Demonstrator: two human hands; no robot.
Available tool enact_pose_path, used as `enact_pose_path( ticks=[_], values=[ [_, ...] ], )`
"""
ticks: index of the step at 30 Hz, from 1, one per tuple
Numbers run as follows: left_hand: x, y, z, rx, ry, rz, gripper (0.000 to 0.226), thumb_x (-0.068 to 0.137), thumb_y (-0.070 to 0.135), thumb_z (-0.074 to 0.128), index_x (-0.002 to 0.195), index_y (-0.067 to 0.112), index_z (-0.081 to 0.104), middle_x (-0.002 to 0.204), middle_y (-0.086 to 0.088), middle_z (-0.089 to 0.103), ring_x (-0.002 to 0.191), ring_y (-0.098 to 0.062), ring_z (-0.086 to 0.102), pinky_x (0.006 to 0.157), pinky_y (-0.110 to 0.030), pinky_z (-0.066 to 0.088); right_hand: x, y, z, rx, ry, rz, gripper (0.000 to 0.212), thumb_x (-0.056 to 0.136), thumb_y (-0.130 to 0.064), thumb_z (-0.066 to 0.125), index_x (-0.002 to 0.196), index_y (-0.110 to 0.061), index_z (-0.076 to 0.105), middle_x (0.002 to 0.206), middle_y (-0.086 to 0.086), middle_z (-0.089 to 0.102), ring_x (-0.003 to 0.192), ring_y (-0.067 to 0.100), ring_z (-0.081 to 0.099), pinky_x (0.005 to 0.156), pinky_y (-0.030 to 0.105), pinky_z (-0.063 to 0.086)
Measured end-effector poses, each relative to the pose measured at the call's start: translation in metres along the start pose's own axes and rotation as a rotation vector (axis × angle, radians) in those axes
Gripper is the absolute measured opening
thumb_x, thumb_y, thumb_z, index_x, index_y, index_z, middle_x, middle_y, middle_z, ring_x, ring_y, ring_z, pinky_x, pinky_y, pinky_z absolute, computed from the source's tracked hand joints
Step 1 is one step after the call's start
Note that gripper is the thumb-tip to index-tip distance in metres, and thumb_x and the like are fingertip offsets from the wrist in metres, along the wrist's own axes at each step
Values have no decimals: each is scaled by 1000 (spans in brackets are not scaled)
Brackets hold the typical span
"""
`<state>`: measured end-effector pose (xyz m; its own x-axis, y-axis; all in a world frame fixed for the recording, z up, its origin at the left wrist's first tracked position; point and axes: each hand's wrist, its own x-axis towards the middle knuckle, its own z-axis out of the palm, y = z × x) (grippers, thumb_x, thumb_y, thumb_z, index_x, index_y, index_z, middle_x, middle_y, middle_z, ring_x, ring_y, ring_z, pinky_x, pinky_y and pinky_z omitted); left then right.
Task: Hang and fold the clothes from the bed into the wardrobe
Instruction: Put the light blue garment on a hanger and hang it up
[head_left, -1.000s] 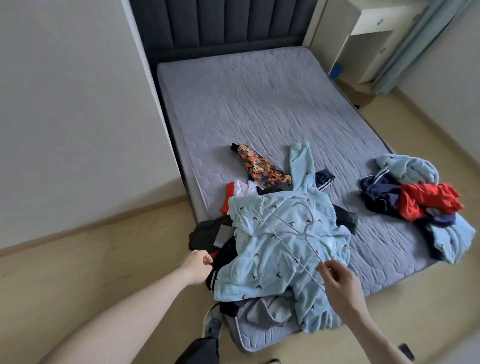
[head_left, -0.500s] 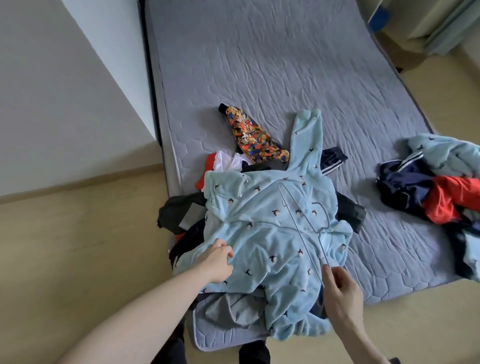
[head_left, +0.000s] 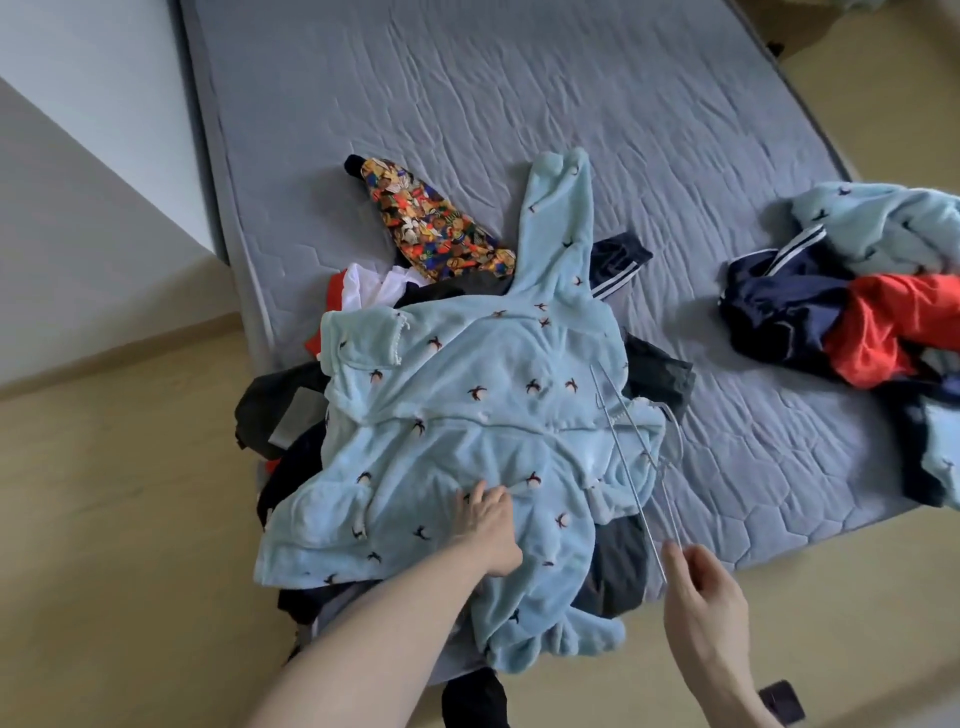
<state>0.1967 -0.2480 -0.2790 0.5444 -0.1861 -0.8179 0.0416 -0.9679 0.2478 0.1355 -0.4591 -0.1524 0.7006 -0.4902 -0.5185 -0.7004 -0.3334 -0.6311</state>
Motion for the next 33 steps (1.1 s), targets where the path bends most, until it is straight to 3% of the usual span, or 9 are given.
enact_pose_path(
  ticks=[4,6,8,10,13,17,23,28,33],
  values=[
    [-13,-14,-25,-357,272,-22,23,95,28,64,117,24,70,122,5,70,123,-18,59,123,-38,23,5,1,-7,-7,-2,9,45,100,-30,56,69,-4,37,55,-3,37,59,20,35,59,36,32],
    [-34,-24,-43,-566,319,-50,13,94,18,67,98,26,76,101,8,74,105,-15,67,101,-25,44,1,-9,-8,5,-10,25,45,99,-30,56,70,-5,33,60,2,35,59,19,33,58,35,30],
    [-61,-32,-58,-568,288,-31,13,96,15,67,97,24,76,98,10,72,95,-8,65,77,-11,44,-7,-20,-9,17,-16,27,42,97,-30,58,70,-13,31,62,1,32,60,18,30,58,35,28],
    [-88,-35,-70,-481,250,6,11,96,16,67,100,23,74,99,10,71,93,-7,63,67,-4,38,-14,-31,-12,13,-14,37,41,96,-29,60,70,-17,31,62,0,34,61,18,31,60,36,29],
    [-97,-29,-86,-304,208,68,17,97,23,63,113,24,68,122,7,60,112,-13,58,82,-18,39,-16,-35,-14,34,23,60,39,94,-27,59,68,-16,32,61,1,36,61,20,33,60,37,31],
    [-36,10,-108,-138,214,158,36,95,27,61,131,28,62,156,2,30,142,-21,34,108,-32,34,8,-28,-6,55,97,48,39,95,-21,59,67,-15,32,59,1,36,59,21,32,59,39,32],
    [78,79,-89,27,108,161,47,92,28,58,138,36,61,170,-2,7,154,-29,15,124,-41,18,33,17,6,103,116,47,44,95,-17,60,69,-17,26,59,-1,28,59,17,26,59,37,26],
    [112,66,-69,56,124,79,53,94,26,53,146,21,50,153,-3,46,143,-28,42,120,-48,26,39,44,5,128,153,78,50,93,-16,67,68,-18,24,53,-8,22,52,13,23,50,27,21],
    [62,22,-84,43,153,112,49,96,14,50,142,29,58,143,1,60,136,-20,51,127,-43,7,16,24,-9,147,123,71,49,93,-13,66,68,-19,24,56,-8,23,53,11,22,55,30,23]
  ],
)
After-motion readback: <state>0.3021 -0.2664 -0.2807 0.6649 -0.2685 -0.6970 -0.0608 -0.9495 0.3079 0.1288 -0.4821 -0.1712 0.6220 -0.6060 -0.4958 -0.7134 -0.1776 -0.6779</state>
